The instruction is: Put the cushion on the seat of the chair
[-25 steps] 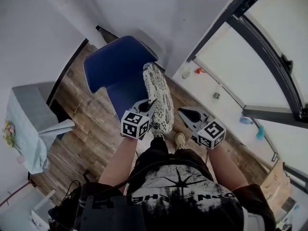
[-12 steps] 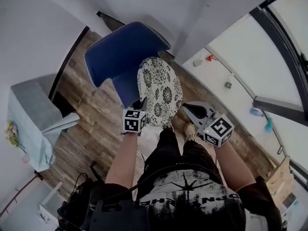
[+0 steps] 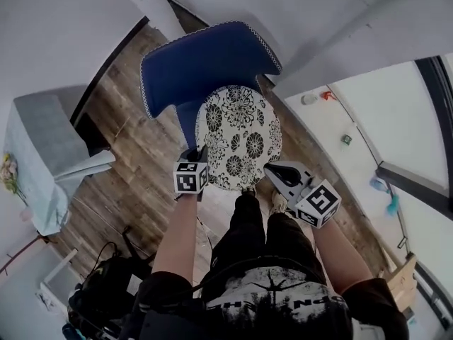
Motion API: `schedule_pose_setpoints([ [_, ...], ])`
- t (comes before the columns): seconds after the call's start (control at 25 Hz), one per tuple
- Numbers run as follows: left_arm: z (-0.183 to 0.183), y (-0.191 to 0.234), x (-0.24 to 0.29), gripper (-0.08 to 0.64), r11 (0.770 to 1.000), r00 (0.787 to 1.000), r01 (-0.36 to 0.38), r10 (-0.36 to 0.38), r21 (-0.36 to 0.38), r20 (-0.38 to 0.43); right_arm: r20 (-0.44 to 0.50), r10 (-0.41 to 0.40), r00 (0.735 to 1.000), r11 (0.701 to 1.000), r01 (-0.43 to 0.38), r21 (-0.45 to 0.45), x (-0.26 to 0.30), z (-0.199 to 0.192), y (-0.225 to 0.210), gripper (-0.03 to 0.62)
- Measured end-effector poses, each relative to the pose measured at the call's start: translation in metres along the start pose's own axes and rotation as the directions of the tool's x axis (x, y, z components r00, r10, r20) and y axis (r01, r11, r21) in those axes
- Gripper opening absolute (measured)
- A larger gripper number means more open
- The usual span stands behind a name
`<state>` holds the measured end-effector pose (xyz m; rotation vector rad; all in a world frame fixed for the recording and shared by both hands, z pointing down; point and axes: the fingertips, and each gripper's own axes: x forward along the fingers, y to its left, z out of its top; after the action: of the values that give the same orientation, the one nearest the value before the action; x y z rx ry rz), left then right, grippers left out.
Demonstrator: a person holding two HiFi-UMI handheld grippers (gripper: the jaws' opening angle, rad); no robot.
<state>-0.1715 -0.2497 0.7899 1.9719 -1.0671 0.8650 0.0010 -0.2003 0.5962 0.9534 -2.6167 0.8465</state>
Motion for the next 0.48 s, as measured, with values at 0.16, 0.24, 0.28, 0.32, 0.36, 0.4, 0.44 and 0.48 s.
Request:
schedule_pose_setpoints([
  [0.16, -0.021, 0.030, 0.010, 0.023, 0.999, 0.999, -0.041, 0.041, -0.032, -0.013, -0.047, 0.027, 0.999, 1.000, -0.027, 0.012, 0.012, -0.015, 0.004, 0.018],
  [0.24, -0.028, 0.039, 0.020, 0.023, 0.998, 0.998, -0.062, 0.062, -0.008, -0.024, -0.067, 0.033, 0.997, 0.999, -0.031, 0.036, 0.012, -0.024, 0.003, 0.020],
  [0.28, -0.032, 0.042, 0.026, 0.023, 0.997, 0.997, -0.072, 0.072, 0.005, -0.031, -0.079, 0.040, 0.996, 0.998, -0.037, 0.045, 0.012, -0.029, 0.003, 0.018],
  [0.32, -0.036, 0.045, 0.032, 0.023, 0.997, 0.996, -0.080, 0.080, 0.013, -0.040, -0.094, 0.048, 0.994, 0.998, -0.044, 0.048, 0.011, -0.035, 0.002, 0.019],
  [0.36, -0.041, 0.048, 0.038, 0.023, 0.996, 0.995, -0.086, 0.086, 0.015, -0.050, -0.112, 0.054, 0.992, 0.998, -0.049, 0.045, 0.012, -0.040, 0.003, 0.018],
  [0.4, -0.047, 0.053, 0.042, 0.023, 0.996, 0.994, -0.091, 0.092, 0.016, -0.060, -0.127, 0.058, 0.990, 0.998, -0.053, 0.041, 0.014, -0.045, 0.003, 0.019],
  [0.44, -0.052, 0.059, 0.046, 0.023, 0.995, 0.993, -0.099, 0.100, 0.020, -0.068, -0.137, 0.061, 0.989, 0.998, -0.056, 0.040, 0.018, -0.049, 0.004, 0.019],
  [0.48, -0.056, 0.067, 0.050, 0.023, 0.994, 0.991, -0.110, 0.112, 0.027, -0.073, -0.139, 0.067, 0.988, 0.997, -0.062, 0.042, 0.023, -0.051, 0.004, 0.018],
])
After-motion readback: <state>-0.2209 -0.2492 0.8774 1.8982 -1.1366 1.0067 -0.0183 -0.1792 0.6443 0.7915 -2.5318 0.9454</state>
